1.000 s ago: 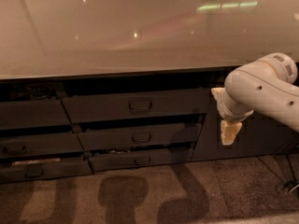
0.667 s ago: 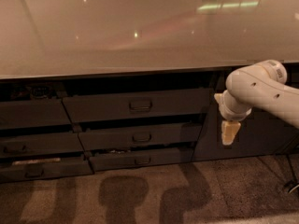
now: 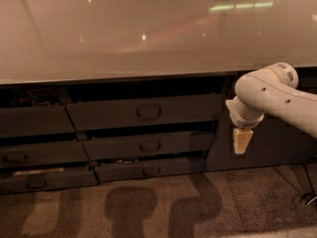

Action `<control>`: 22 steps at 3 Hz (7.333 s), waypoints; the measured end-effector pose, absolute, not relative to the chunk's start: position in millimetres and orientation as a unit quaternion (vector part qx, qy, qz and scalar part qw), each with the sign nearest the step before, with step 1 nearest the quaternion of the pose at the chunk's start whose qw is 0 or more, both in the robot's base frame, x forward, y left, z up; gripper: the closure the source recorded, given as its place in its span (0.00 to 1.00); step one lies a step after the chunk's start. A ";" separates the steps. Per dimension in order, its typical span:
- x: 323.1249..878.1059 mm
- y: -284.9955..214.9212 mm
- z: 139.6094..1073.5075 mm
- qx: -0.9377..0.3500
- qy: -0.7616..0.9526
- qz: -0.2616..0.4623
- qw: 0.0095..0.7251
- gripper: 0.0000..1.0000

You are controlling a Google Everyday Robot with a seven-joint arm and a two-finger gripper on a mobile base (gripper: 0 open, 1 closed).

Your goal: Open top drawer

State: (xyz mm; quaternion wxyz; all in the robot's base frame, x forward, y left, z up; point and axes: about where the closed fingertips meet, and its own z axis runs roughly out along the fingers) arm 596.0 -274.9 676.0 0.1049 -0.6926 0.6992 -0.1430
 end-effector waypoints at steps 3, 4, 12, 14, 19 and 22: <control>591.2 -163.8 640.4 -0.765 0.616 -0.187 0.027 0.00; 588.7 -168.9 645.5 -0.765 0.609 -0.199 0.065 0.00; 654.1 -270.5 683.8 -0.696 0.666 -0.237 0.122 0.00; 658.6 -271.7 677.0 -0.703 0.665 -0.209 0.138 0.00; 695.8 -258.9 635.1 -0.726 0.659 -0.181 0.079 0.00; 712.9 -273.1 618.1 -0.724 0.666 -0.175 0.046 0.19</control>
Offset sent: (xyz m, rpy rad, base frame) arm -0.0183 0.1909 -0.0539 -0.3321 0.0793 0.3297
